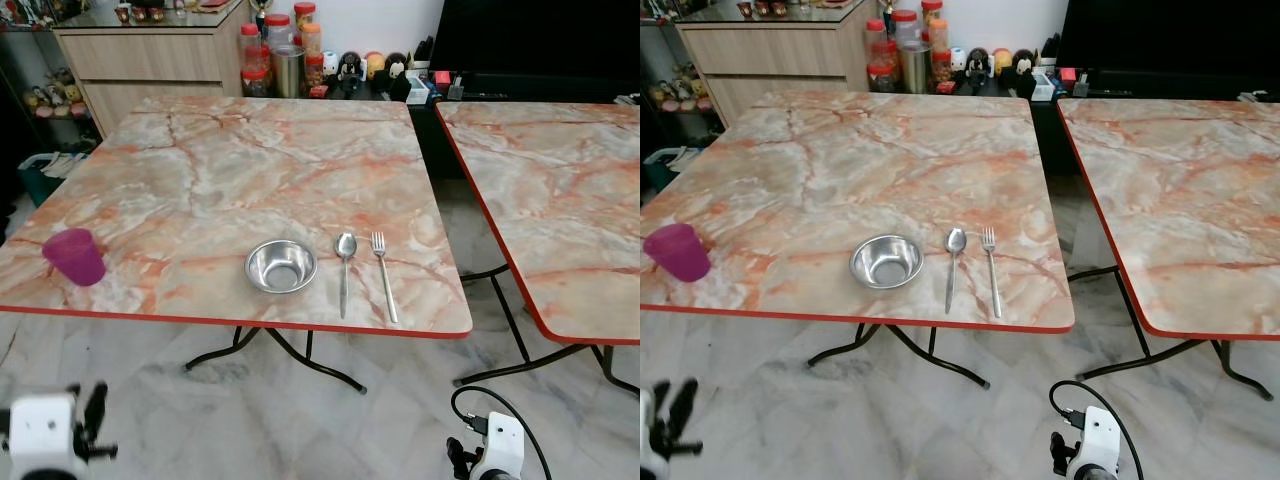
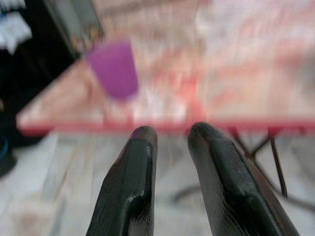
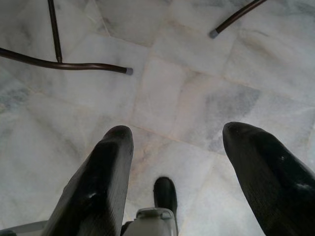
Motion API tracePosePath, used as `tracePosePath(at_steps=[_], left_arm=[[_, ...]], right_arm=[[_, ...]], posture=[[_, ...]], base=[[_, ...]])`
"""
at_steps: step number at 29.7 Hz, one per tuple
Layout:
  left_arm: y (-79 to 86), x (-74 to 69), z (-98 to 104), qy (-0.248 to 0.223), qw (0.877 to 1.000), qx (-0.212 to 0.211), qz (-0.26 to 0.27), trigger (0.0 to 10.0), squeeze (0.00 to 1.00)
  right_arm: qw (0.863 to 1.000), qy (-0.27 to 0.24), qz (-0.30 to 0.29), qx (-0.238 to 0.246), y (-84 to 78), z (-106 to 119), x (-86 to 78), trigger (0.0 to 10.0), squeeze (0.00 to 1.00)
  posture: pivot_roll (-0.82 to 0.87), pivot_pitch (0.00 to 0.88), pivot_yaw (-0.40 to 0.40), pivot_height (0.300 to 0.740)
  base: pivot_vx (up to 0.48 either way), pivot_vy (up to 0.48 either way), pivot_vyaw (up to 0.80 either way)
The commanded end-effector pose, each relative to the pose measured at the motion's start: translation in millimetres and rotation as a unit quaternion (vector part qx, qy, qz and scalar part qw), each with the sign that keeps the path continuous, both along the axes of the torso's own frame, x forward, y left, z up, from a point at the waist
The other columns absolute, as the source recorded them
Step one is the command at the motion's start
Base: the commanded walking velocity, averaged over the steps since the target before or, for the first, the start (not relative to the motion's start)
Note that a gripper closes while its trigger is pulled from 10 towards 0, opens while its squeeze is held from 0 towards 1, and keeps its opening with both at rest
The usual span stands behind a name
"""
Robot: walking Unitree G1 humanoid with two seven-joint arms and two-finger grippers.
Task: Setting the table
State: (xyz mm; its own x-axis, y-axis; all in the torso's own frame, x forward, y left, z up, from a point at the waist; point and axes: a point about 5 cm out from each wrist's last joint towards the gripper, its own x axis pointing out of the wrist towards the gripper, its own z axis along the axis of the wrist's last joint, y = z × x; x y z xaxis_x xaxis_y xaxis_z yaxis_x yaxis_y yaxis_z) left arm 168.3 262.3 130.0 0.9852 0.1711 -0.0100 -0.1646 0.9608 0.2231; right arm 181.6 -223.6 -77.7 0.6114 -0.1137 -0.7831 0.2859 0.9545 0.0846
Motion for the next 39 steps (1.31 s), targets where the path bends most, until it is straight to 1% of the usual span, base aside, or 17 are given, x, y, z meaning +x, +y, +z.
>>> tracePosePath(at_steps=[1, 2, 4, 5, 6, 7, 9, 12, 14, 16, 19, 20, 21, 22, 29, 36, 39], left_arm=[[-5.7, 7.3, 10.2, -0.012, 1.0, -0.005, -0.012, 10.0, 0.0], [-13.5, 21.3, 20.2, -0.027, 0.999, -0.015, -0.033, 10.0, 0.0], [-23.3, 37.8, 27.3, -0.037, 0.997, -0.027, -0.063, 10.0, 0.0], [-27.2, 43.7, 29.7, -0.039, 0.996, -0.031, -0.074, 10.0, 0.0], [-35.2, 55.9, 31.7, -0.037, 0.993, -0.05, -0.096, 10.0, 0.0], [-38.8, 61.3, 32.2, -0.035, 0.992, -0.056, -0.104, 10.0, 0.0], [-50.2, 78.9, 35.0, -0.029, 0.989, -0.074, -0.124, 10.0, 0.0], [-57.4, 95.5, 39.9, -0.032, 0.987, -0.1, -0.125, 10.0, 0.0], [-58.6, 98.8, 39.9, -0.03, 0.986, -0.105, -0.125, 10.0, 0.0], [-62.2, 103.4, 37.5, -0.013, 0.985, -0.111, -0.131, 10.0, 0.0], [-70.8, 107.9, 35.1, 0.002, 0.98, -0.127, -0.154, 10.0, 0.0], [-74.3, 110.1, 34.1, 0.012, 0.978, -0.137, -0.16, 10.0, 0.04], [-75.5, 111.7, 33.8, 0.019, 0.976, -0.141, -0.163, 10.0, 0.67], [-78.1, 113.1, 33.0, 0.027, 0.974, -0.145, -0.171, 10.0, 1.0], [-84.9, 113.5, 25.7, 0.063, 0.965, -0.163, -0.194, 10.0, 1.0], [-87.8, 114.6, 22.4, 0.081, 0.964, -0.154, -0.202, 10.0, 1.0], [-92.0, 116.0, 21.9, 0.092, 0.959, -0.16, -0.216, 10.0, 1.0]], right_arm=[[1.0, -0.006, -0.006, 0.0, -1.2, 1.9, 3.3, 10.0, 0.0], [1.0, -0.006, -0.006, 0.0, -0.7, 1.9, 3.6, 10.0, 0.0], [1.0, -0.007, -0.009, 0.001, -0.1, 1.8, 3.6, 10.0, 0.0], [1.0, -0.007, -0.011, 0.001, 0.1, 1.8, 3.5, 10.0, 0.0], [1.0, -0.008, -0.013, 0.002, 0.6, 1.6, 3.4, 10.0, 0.0], [1.0, -0.008, -0.013, 0.002, 0.8, 1.5, 3.3, 10.0, 0.0], [1.0, -0.008, -0.014, 0.003, 1.4, 1.3, 3.1, 10.0, 0.0], [1.0, -0.008, -0.017, 0.002, 1.7, 1.0, 2.6, 10.0, 0.0], [1.0, -0.009, -0.019, 0.002, 1.8, 0.9, 2.4, 10.0, 0.0], [1.0, -0.009, -0.021, 0.002, 1.5, 0.8, 1.9, 10.0, 0.0], [1.0, -0.008, -0.021, 0.001, 1.0, 0.6, 1.3, 10.0, 0.0], [1.0, -0.008, -0.022, 0.001, 0.8, 0.5, 1.1, 10.0, 0.0], [1.0, -0.008, -0.022, 0.001, 0.8, 0.5, 1.0, 10.0, 0.0], [1.0, -0.008, -0.022, 0.001, 0.6, 0.4, 0.8, 10.0, 0.0], [1.0, -0.008, -0.022, 0.0, 0.0, 0.3, 0.1, 10.0, 0.0], [1.0, -0.008, -0.02, -0.001, -0.5, 0.1, -0.6, 10.0, 0.0], [1.0, -0.008, -0.02, -0.001, -0.6, -0.2, -1.4, 10.0, 0.0]], posture=[[0.2, 0.021, -0.008, 0.736], [0.19, 0.018, -0.005, 0.736], [0.19, 0.016, -0.001, 0.736], [0.19, 0.016, -0.001, 0.736], [0.18, 0.014, 0.001, 0.736], [0.17, 0.012, 0.001, 0.736], [0.17, 0.012, 0.003, 0.736], [0.15, 0.01, 0.011, 0.736], [0.15, 0.01, 0.011, 0.736], [0.14, 0.009, 0.01, 0.736], [0.14, 0.011, 0.007, 0.736], [0.14, 0.011, 0.008, 0.736], [0.14, 0.011, 0.007, 0.736], [0.14, 0.01, 0.008, 0.736], [0.13, 0.002, 0.007, 0.736], [0.13, 0.0, 0.002, 0.736], [0.12, 0.0, 0.003, 0.736]], base=[[0.0, 0.0, 0.0], [0.0, 0.0, 0.0], [0.0, 0.0, 0.0], [0.0, 0.0, 0.0], [0.0, 0.0, 0.0], [0.0, 0.0, 0.0], [0.0, 0.0, 0.0], [0.0, 0.0, 0.0], [0.0, 0.0, 0.0], [0.0, 0.0, 0.0], [0.0, 0.0, 0.0], [0.0, 0.0, 0.0], [0.0, 0.0, 0.0], [0.0, 0.0, 0.0], [0.0, 0.0, 0.0], [0.0, 0.0, 0.0], [0.0, 0.0, 0.0]])
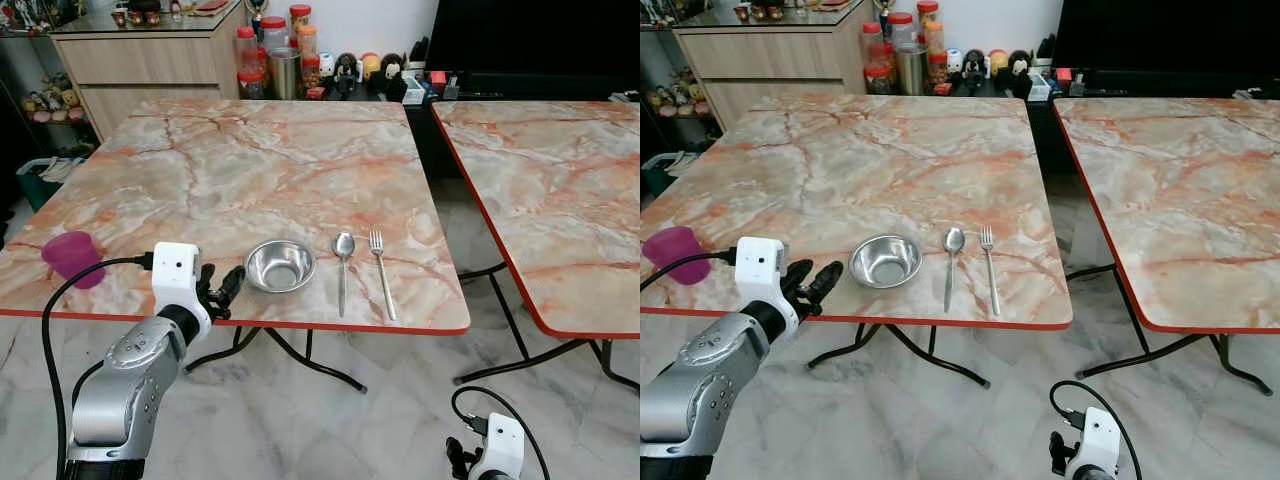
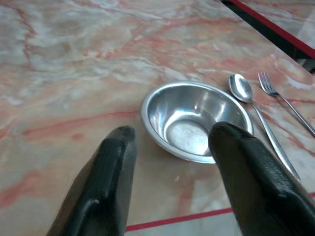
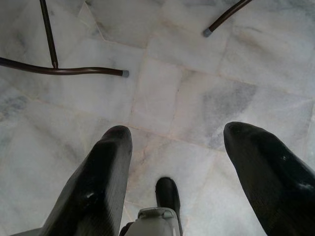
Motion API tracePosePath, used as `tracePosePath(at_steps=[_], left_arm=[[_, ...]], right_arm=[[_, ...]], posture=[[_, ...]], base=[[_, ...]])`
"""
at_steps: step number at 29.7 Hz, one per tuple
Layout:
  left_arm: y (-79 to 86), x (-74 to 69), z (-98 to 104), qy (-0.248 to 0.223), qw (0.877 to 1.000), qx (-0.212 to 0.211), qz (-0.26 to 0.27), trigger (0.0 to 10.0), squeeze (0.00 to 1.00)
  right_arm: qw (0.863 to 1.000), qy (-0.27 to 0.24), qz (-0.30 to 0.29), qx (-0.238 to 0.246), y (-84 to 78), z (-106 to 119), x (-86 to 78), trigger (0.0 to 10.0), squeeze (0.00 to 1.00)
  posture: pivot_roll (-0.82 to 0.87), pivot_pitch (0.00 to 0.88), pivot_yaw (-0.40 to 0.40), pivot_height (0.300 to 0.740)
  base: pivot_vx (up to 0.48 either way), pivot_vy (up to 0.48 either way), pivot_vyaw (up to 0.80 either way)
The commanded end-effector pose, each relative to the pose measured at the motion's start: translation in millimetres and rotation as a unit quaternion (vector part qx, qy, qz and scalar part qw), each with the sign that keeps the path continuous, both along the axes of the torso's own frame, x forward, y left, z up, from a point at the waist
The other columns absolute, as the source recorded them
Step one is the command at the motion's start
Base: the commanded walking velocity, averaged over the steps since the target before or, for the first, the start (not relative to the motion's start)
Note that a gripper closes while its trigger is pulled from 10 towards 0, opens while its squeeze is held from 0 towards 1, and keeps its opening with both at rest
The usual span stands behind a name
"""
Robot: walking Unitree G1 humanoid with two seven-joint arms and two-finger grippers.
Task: Setting the table
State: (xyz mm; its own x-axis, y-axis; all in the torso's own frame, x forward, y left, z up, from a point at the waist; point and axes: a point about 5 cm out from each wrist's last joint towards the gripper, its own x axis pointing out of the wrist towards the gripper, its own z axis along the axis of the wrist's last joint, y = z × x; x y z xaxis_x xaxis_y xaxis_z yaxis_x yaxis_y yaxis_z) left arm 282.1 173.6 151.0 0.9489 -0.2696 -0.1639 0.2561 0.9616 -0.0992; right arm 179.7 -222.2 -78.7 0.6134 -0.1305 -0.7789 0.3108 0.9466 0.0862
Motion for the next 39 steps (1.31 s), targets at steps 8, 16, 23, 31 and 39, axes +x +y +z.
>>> tracePosePath(at_steps=[8, 16, 23, 31, 39], left_arm=[[-15.0, 11.4, 6.6, 0.011, 0.999, -0.022, -0.035, 10.0, 1.0], [-34.0, 29.2, 10.1, 0.032, 0.996, -0.058, -0.054, 10.0, 0.0], [-45.9, 41.4, 10.7, 0.058, 0.994, -0.058, -0.066, 10.0, 0.0], [-42.2, 48.4, -3.3, 0.124, 0.991, -0.035, -0.044, 10.0, 0.0], [-43.4, 47.9, -5.0, 0.134, 0.989, -0.036, -0.044, 10.0, 0.0]], right_arm=[[1.0, -0.004, -0.007, -0.002, -2.8, 0.4, -1.2, 10.0, 0.0], [1.0, -0.006, -0.008, -0.002, -2.5, 0.3, -1.5, 10.0, 0.0], [1.0, -0.008, -0.009, -0.001, -1.5, 0.7, -0.2, 10.0, 0.0], [1.0, -0.008, -0.011, -0.001, -1.4, 0.9, 0.4, 10.0, 0.0], [1.0, -0.008, -0.01, -0.002, -2.1, 0.9, 0.0, 10.0, 0.0]], posture=[[0.12, 0.0, 0.0, 0.736], [0.11, 0.0, 0.0, 0.736], [0.11, 0.0, 0.002, 0.736], [0.1, 0.005, 0.003, 0.736], [0.11, 0.007, -0.001, 0.736]], base=[[0.0, 0.0, 0.0], [0.0, 0.0, 0.0], [0.0, 0.0, 0.0], [0.0, 0.0, 0.0], [0.0, 0.0, 0.0]])
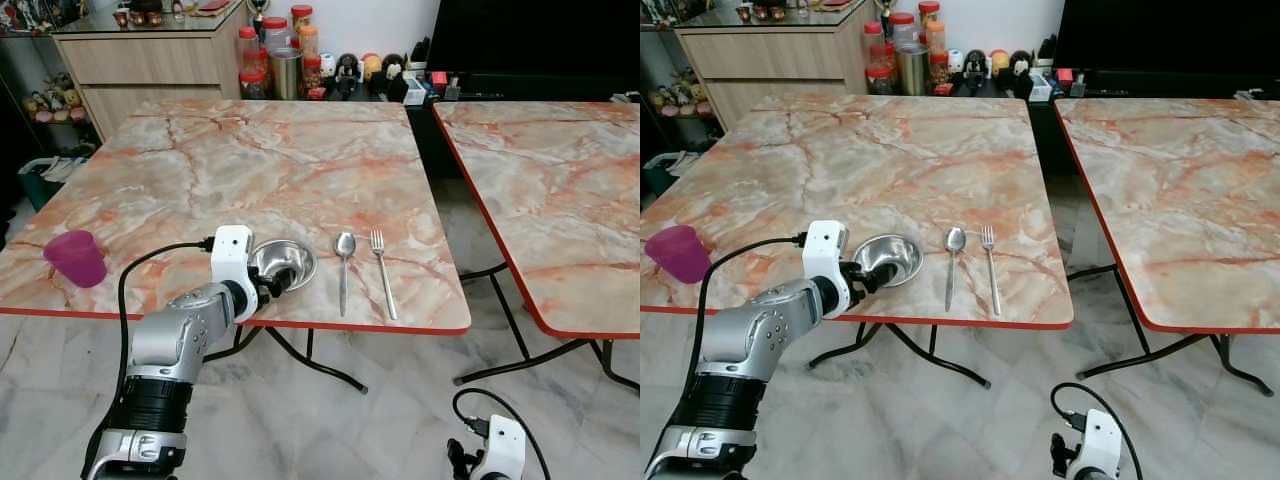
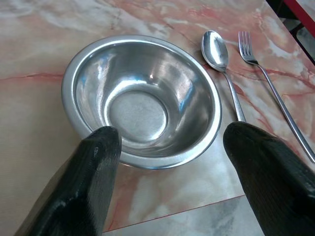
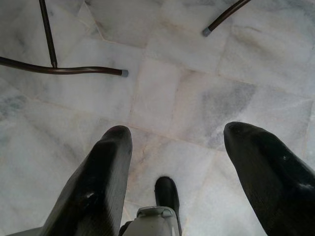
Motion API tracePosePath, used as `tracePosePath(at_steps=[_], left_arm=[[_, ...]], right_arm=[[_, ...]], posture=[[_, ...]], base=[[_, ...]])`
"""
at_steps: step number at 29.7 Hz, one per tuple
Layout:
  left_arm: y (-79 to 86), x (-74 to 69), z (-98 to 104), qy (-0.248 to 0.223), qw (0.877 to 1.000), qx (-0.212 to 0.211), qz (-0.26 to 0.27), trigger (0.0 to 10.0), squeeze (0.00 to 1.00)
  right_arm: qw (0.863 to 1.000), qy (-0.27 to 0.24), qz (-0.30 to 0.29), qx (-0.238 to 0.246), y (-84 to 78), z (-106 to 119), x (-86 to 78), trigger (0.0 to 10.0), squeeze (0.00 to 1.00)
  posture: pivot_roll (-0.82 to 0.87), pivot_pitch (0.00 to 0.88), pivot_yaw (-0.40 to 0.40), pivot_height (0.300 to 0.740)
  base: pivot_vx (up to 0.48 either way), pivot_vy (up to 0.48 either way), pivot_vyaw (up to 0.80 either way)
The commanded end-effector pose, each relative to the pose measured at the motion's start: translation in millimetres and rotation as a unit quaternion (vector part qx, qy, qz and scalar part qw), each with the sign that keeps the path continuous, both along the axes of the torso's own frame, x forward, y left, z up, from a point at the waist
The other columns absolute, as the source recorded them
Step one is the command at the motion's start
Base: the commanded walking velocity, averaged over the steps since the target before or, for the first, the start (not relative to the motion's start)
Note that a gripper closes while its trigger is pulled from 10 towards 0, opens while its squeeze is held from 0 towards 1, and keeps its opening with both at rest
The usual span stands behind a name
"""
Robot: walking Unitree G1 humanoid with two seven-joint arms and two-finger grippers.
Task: Setting the table
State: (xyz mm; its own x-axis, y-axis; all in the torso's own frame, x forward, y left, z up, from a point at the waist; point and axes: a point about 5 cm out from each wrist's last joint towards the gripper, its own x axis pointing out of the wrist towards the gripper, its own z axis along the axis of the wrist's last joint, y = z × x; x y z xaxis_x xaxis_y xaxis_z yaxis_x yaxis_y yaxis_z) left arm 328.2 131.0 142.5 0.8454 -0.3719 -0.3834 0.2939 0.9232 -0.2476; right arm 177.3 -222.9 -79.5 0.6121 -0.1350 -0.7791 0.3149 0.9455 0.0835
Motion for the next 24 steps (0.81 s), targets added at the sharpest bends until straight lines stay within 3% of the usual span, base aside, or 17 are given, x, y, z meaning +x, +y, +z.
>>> tracePosePath(at_steps=[1, 20, 24], left_arm=[[-0.5, 2.5, 3.7, 0.002, 1.0, 0.001, 0.003, 10.0, 0.0], [1.2, 4.5, -2.1, 0.031, 0.999, -0.013, 0.029, 10.0, 0.0], [10.0, 7.2, 0.2, 0.023, 0.998, -0.014, 0.062, 10.0, 0.0]], right_arm=[[1.0, -0.009, -0.007, -0.001, -1.5, 1.8, 2.4, 10.0, 0.0], [1.0, -0.01, -0.003, -0.003, -1.9, 1.1, 0.1, 10.0, 0.0], [1.0, -0.01, -0.002, -0.004, -2.1, 1.1, 0.1, 10.0, 0.0]], posture=[[0.11, 0.007, -0.001, 0.736], [0.1, 0.002, 0.001, 0.736], [0.1, 0.002, 0.002, 0.736]], base=[[0.0, 0.0, 0.0], [0.0, 0.0, 0.0], [0.0, 0.0, 0.0]])
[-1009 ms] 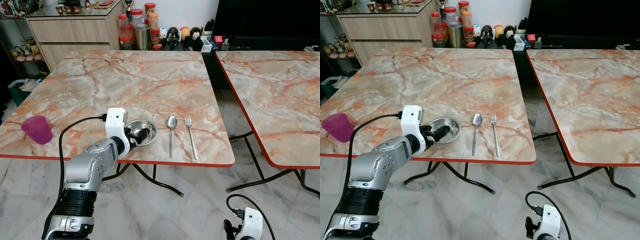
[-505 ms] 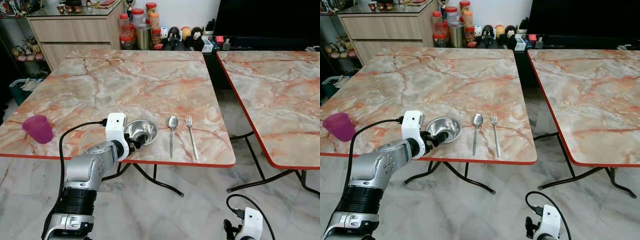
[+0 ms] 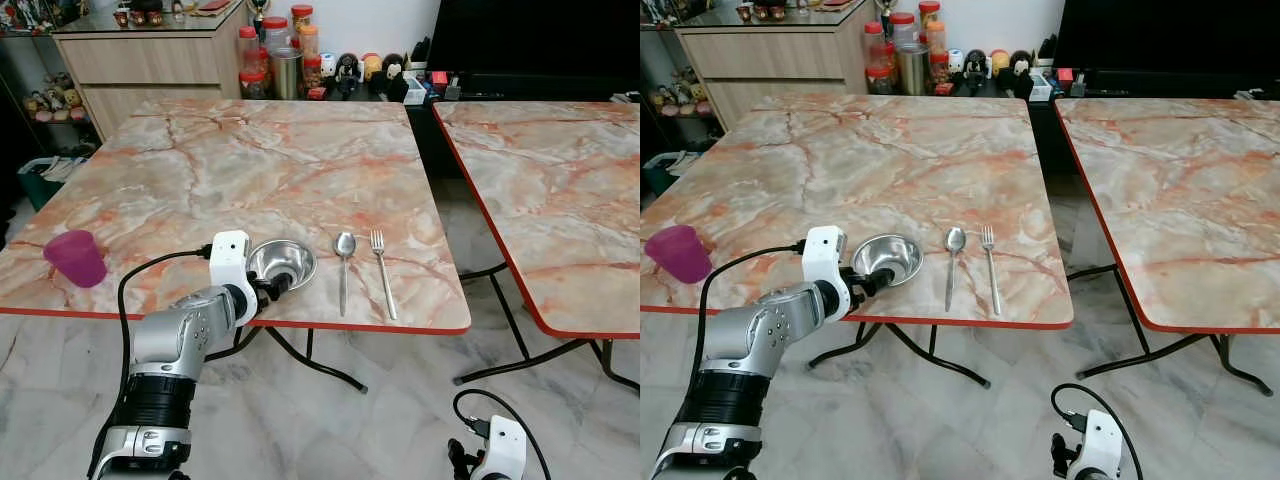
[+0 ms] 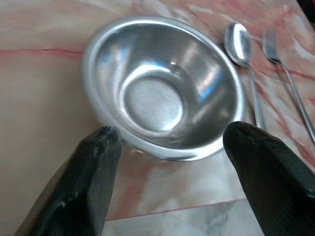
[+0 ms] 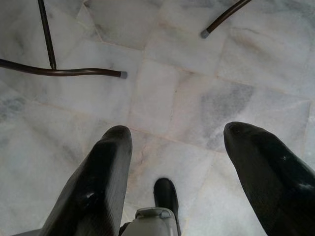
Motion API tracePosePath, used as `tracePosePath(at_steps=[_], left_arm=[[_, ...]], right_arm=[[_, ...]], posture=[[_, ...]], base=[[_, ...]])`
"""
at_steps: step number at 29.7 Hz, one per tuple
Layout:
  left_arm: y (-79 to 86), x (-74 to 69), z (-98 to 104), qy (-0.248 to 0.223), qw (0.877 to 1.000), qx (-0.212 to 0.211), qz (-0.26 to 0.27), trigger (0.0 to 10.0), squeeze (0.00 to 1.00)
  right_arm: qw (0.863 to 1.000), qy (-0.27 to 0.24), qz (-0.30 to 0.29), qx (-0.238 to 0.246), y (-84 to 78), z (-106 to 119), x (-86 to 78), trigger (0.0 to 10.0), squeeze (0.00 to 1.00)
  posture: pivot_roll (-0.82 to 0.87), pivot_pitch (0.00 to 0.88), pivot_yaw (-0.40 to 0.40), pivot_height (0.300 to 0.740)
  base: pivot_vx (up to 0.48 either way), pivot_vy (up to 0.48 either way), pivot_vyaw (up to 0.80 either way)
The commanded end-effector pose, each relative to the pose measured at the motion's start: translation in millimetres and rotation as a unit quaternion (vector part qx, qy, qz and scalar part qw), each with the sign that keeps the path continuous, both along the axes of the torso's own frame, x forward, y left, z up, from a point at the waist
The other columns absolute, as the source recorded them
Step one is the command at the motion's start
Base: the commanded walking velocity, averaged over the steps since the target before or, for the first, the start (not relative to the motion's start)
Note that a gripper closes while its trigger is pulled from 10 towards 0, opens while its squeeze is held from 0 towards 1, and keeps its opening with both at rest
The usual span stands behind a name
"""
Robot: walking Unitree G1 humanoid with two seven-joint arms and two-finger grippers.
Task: Setting the table
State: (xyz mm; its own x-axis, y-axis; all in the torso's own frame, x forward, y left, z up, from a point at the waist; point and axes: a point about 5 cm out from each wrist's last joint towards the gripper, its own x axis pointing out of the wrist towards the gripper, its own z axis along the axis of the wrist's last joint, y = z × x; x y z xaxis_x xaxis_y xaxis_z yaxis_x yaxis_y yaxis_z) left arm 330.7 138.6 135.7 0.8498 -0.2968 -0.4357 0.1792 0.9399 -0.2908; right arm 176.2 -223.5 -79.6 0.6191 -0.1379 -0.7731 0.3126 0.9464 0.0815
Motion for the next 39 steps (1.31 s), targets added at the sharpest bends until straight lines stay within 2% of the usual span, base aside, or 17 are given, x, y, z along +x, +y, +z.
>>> tracePosePath(at_steps=[1, 15, 19, 23, 29, 39], left_arm=[[3.7, 5.1, 7.3, -0.015, 1.0, 0.004, 0.013, 10.0, 0.0], [14.5, 11.9, 0.0, -0.014, 0.999, 0.006, 0.052, 10.0, 0.0], [9.8, 16.3, 7.1, -0.06, 0.997, 0.004, 0.048, 10.0, 0.0], [9.5, 19.1, 12.9, -0.079, 0.995, 0.003, 0.058, 10.0, 0.0], [12.0, 20.7, 13.8, -0.088, 0.994, 0.003, 0.067, 10.0, 0.0], [15.6, 21.1, 13.6, -0.092, 0.993, 0.004, 0.075, 10.0, 0.0]], right_arm=[[1.0, -0.006, -0.003, -0.002, -1.5, 1.2, 1.2, 10.0, 0.0], [1.0, -0.008, -0.002, 0.0, -0.6, 1.3, 1.8, 10.0, 0.0], [1.0, -0.01, -0.006, 0.0, -0.1, 1.3, 1.7, 10.0, 0.0], [1.0, -0.011, -0.005, 0.0, -0.2, 1.5, 2.1, 10.0, 0.0], [1.0, -0.016, 0.015, -0.001, 0.0, 2.6, 3.8, 10.0, 0.0], [1.0, -0.011, 0.009, 0.0, -0.1, 2.0, 3.2, 10.0, 0.0]], posture=[[0.1, 0.001, 0.001, 0.736], [0.09, 0.0, 0.005, 0.736], [0.09, 0.0, 0.006, 0.736], [0.09, 0.0, 0.007, 0.736], [0.09, 0.0, 0.006, 0.736], [0.09, 0.0, 0.004, 0.736]], base=[[0.0, 0.0, 0.0], [0.0, 0.0, 0.0], [0.0, 0.0, 0.0], [0.0, 0.0, 0.0], [0.0, 0.0, 0.15], [0.0, 0.0, 0.13]])
